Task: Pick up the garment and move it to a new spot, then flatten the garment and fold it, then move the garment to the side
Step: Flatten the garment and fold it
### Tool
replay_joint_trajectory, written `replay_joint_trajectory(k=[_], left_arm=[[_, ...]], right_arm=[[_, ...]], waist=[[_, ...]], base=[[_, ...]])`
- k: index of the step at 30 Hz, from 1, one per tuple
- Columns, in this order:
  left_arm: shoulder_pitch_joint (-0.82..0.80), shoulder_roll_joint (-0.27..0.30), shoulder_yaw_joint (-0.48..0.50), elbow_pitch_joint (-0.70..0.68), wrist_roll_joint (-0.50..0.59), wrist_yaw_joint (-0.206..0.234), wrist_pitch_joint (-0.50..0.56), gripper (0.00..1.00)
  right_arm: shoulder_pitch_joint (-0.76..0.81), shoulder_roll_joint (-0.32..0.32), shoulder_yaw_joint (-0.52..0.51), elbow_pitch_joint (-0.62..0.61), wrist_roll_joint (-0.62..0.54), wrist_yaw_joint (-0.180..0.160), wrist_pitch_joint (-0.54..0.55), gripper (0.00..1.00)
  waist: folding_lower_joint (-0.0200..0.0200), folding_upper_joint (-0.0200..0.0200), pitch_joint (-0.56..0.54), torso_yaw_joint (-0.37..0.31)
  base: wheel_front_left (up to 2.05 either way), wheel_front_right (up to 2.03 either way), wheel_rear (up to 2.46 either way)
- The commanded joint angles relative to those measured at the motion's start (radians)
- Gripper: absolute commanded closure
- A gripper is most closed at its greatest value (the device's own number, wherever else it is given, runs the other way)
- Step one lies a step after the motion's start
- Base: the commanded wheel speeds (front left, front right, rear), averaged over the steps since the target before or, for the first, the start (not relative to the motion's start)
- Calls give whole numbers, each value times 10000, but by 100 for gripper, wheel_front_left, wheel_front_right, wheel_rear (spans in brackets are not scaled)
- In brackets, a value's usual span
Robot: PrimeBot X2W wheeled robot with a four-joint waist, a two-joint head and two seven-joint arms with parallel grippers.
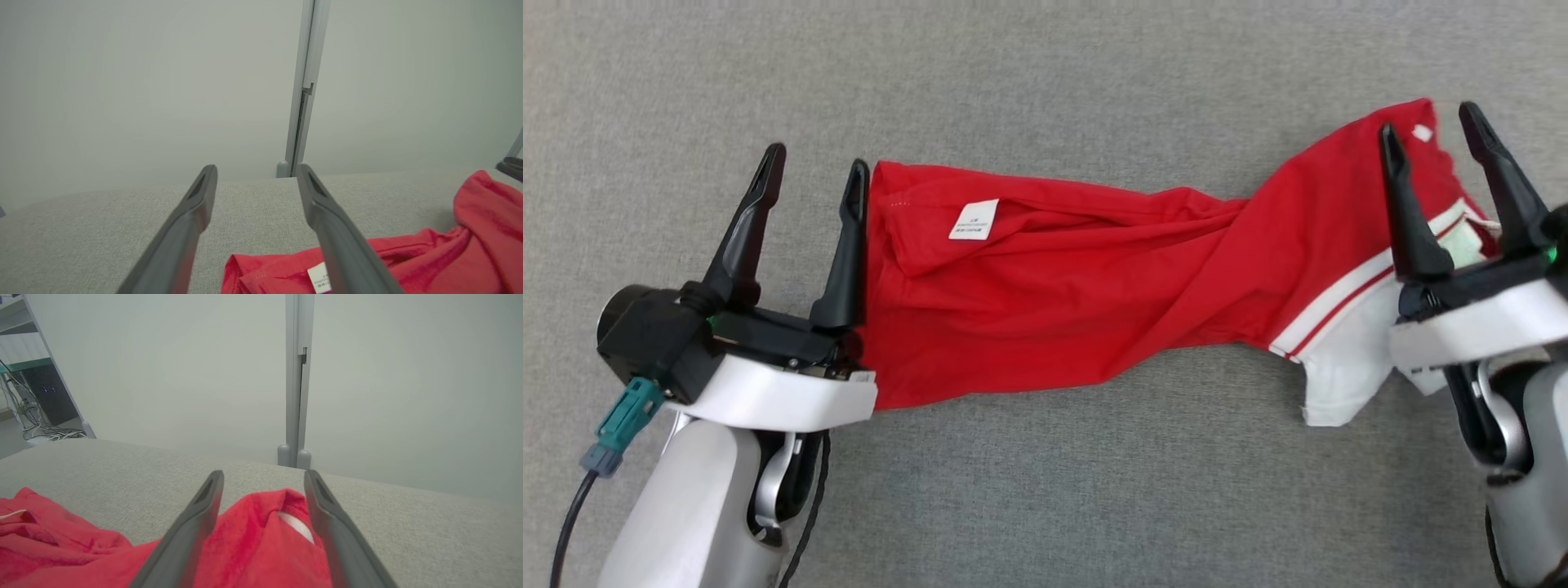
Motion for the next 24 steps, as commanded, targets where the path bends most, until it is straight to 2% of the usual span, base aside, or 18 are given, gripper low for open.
replay_joint_trajectory(k=[1,7,13,24], left_arm=[[88,26,88,18,73,-22,-13,0],[815,-70,553,61,165,-64,-12,0],[1834,-45,939,182,208,-1,-13,0],[3241,16,1022,329,142,187,8,0]], right_arm=[[229,7,-23,-65,-70,-3,-83,0],[1781,282,-872,-1312,-341,-5,-282,0],[3265,821,-1415,-2140,-451,-5,-99,0],[4931,1241,-1244,-2499,-359,-5,129,0]], waist=[[0,0,-207,-199],[0,0,-900,-603],[0,0,-1755,-996],[0,0,-2911,-1366]], base=[[0,0,0],[0,0,0],[0,0,0],[0,0,0]])
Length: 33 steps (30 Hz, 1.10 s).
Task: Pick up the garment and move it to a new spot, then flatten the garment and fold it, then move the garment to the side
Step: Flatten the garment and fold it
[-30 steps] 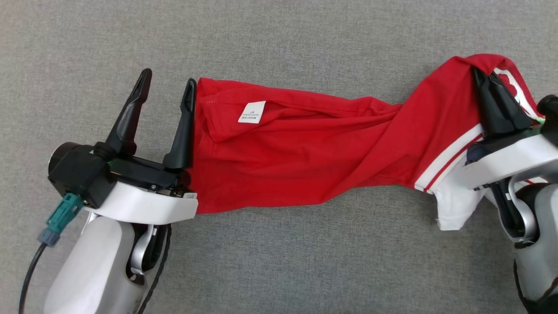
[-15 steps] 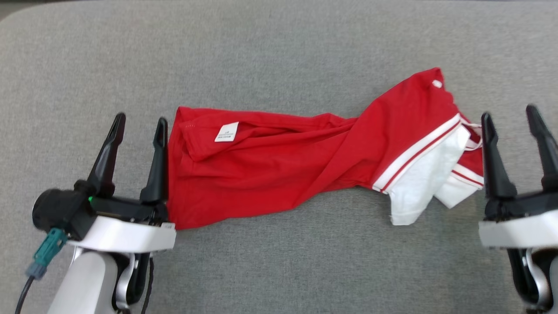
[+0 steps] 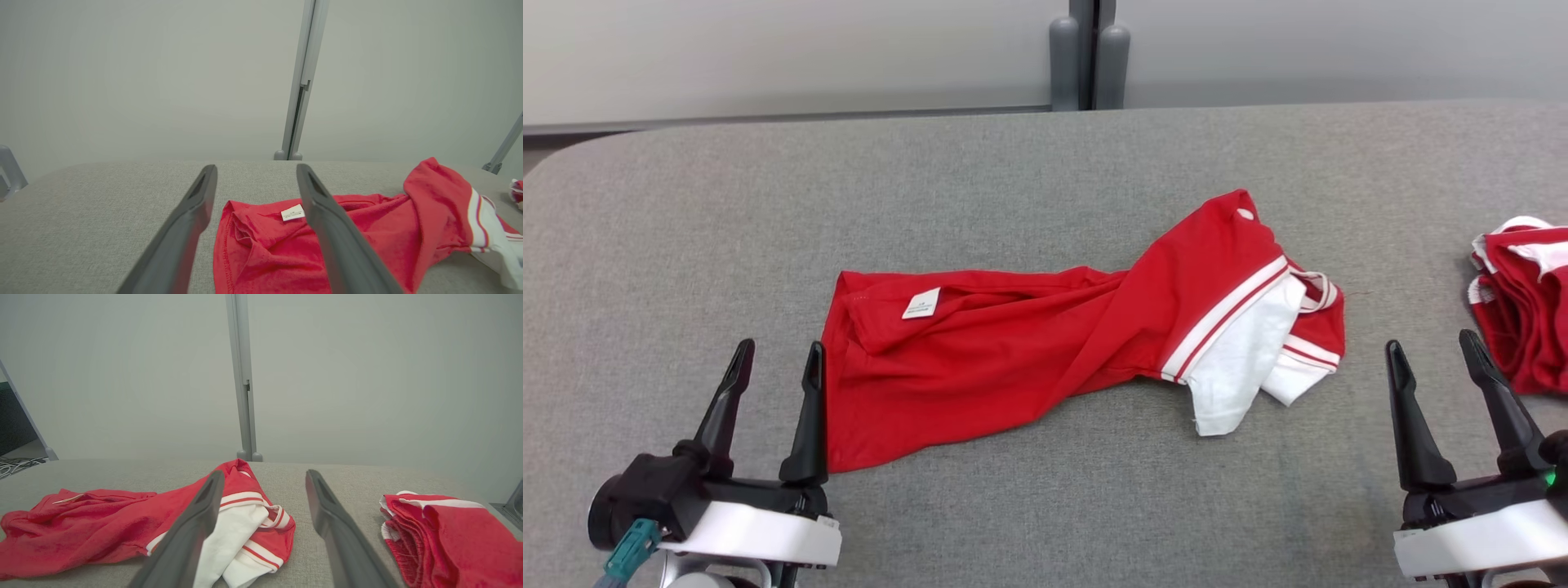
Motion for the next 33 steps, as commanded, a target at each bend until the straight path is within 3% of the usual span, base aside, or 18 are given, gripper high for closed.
replay_joint_trajectory(k=[1,18,22,31,32,33], left_arm=[[129,54,34,-45,27,73,24,0],[209,37,-246,122,-171,114,457,0],[398,-109,-622,1236,-678,-304,1153,0],[-361,-384,-587,3762,-1344,-761,1324,3],[-443,-387,-594,3944,-1362,-794,1295,54],[-521,-376,-591,4089,-1376,-841,1228,97]], right_arm=[[139,12,15,-82,37,-3,46,0],[245,94,-34,-373,38,-5,210,0],[102,133,99,-369,29,-3,208,0],[-26,229,333,-174,102,-3,229,0],[-8,205,375,-111,76,-5,272,0],[38,187,448,-47,65,-5,315,0]], waist=[[0,0,-170,-119],[0,0,-68,-62],[0,0,96,-51],[0,0,380,-84],[0,0,383,-85],[0,0,383,-89]], base=[[0,0,0],[0,0,0],[0,0,0],[0,0,0],[0,0,0],[0,0,0]])
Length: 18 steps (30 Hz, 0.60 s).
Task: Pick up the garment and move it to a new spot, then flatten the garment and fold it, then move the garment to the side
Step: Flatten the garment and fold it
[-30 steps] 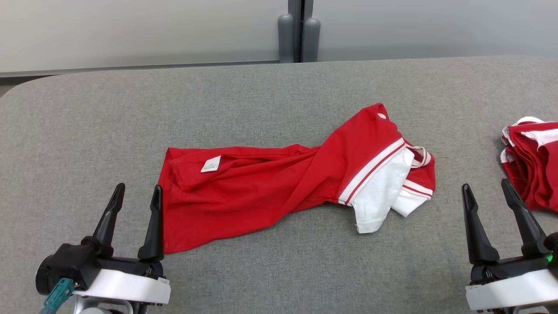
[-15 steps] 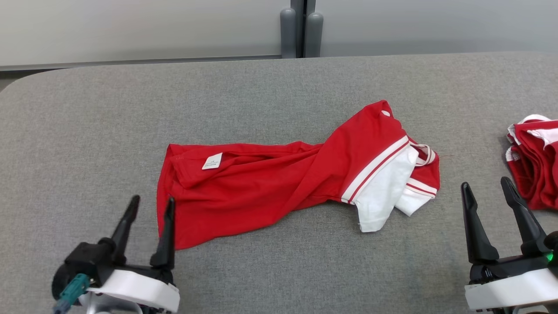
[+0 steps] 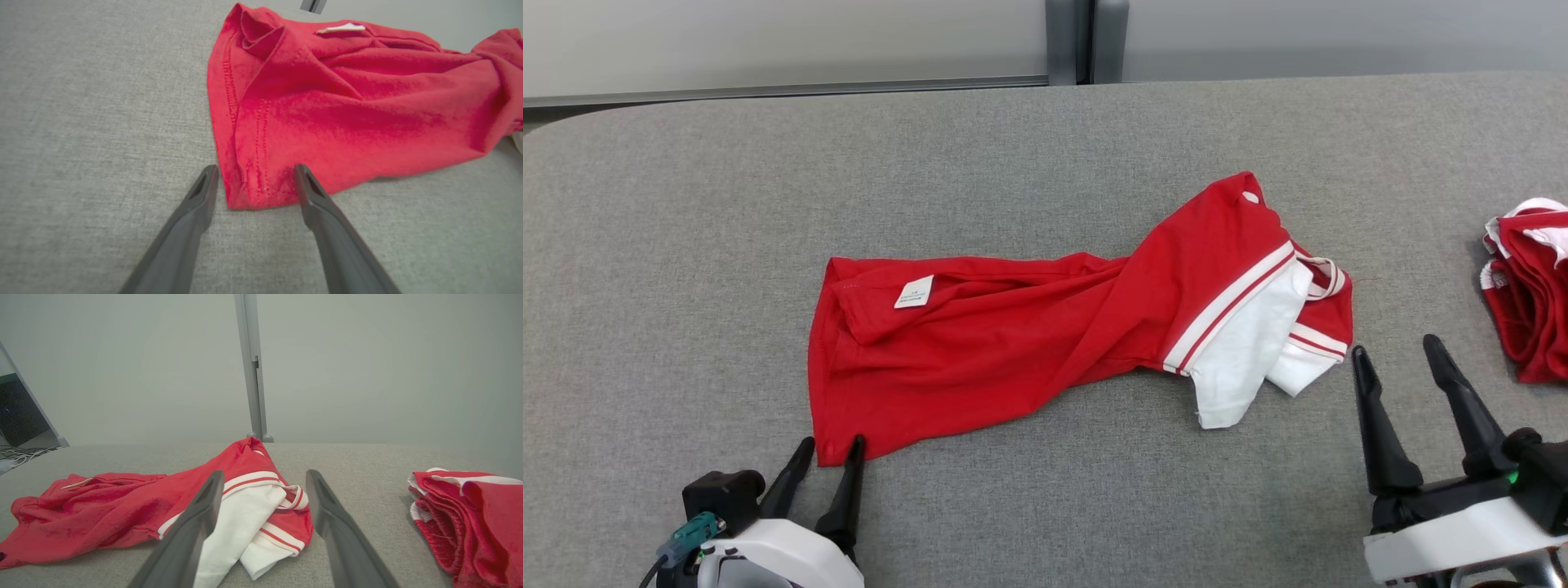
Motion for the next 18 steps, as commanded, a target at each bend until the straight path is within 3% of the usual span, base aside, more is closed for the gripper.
replay_joint_trajectory(k=[1,13,18], left_arm=[[-119,66,23,219,-36,-45,-39,100],[-1075,-116,-287,864,4,-306,-421,100],[-1483,-214,-431,982,21,-387,-559,100]], right_arm=[[65,-79,109,104,9,-3,65,0],[-655,-535,2488,2445,24,-2,15,0],[-1401,-435,2797,3414,-391,-3,-145,0]], waist=[[0,-1,6,-2],[0,-1,504,400],[0,-1,802,625]], base=[[0,0,0],[0,0,0],[0,0,0]])
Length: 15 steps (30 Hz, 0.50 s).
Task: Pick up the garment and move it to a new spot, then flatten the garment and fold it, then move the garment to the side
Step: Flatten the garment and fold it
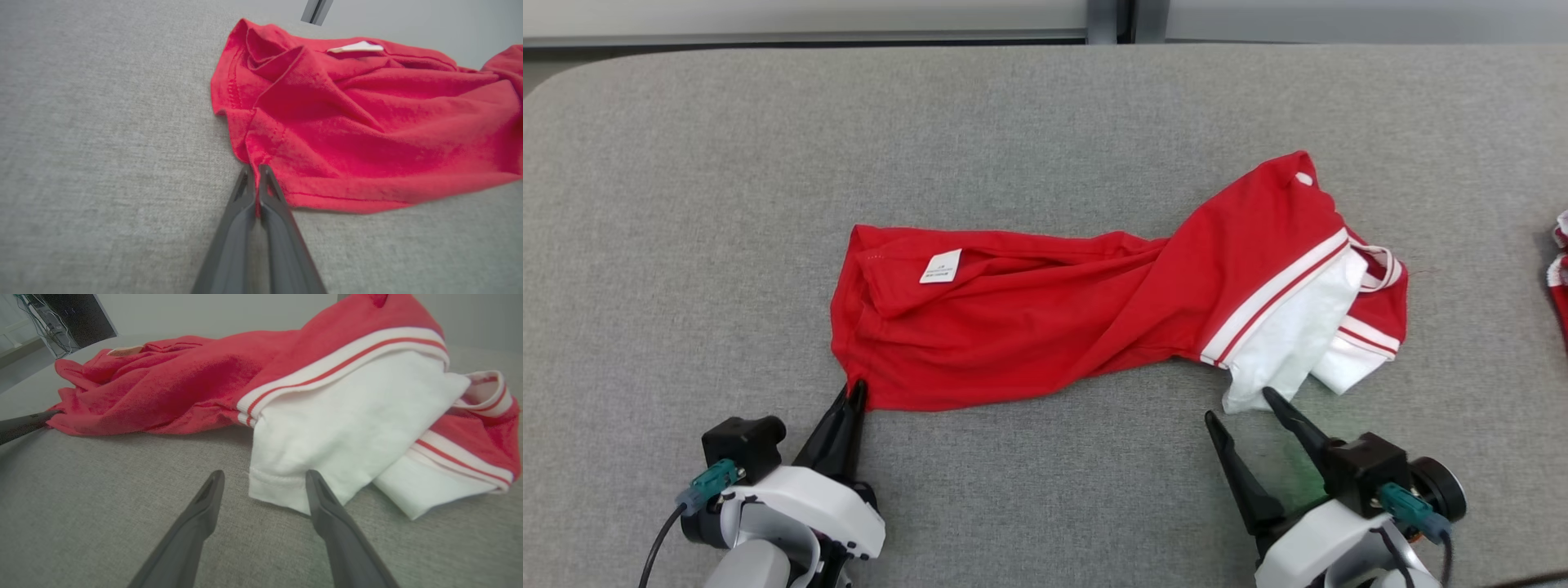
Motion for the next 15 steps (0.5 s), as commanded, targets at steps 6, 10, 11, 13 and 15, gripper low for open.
replay_joint_trajectory(k=[6,10,11,13,15], left_arm=[[-524,-39,-132,155,71,-108,-240,100],[-653,44,-26,-21,138,-125,-465,100],[-653,44,-26,-21,138,-125,-465,100],[-638,85,56,-237,205,-126,-568,100],[-590,128,188,-592,276,-70,-618,100]], right_arm=[[-787,173,126,1315,-282,-5,-19,69],[-930,254,-121,1523,-369,-3,-381,100],[-930,254,-121,1523,-369,-3,-381,100],[-894,227,-359,1328,-410,-10,-680,100],[-764,198,-590,926,-483,-14,-984,100]], waist=[[0,0,489,281],[0,0,604,307],[0,0,604,307],[0,0,609,298],[0,0,546,275]], base=[[0,0,0],[0,0,0],[0,0,0],[0,0,0],[0,0,0]])
